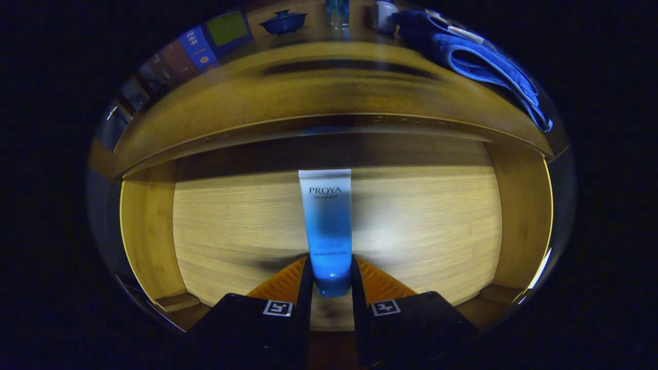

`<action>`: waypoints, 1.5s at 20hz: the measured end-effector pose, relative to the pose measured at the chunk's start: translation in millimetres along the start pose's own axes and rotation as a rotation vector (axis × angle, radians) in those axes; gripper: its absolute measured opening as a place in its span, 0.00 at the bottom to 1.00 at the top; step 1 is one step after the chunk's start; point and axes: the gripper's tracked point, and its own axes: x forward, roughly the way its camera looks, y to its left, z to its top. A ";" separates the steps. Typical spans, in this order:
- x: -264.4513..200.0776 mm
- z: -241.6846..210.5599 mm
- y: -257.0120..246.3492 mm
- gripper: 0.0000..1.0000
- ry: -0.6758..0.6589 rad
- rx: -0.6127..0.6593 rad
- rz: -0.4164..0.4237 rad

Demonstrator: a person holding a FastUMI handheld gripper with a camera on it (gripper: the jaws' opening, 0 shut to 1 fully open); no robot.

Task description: Pull open the drawer, take out the items inside it, and place them on the countertop above the cabinet.

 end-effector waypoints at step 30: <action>-85.5 190.6 9.0 0.40 -0.314 0.008 0.010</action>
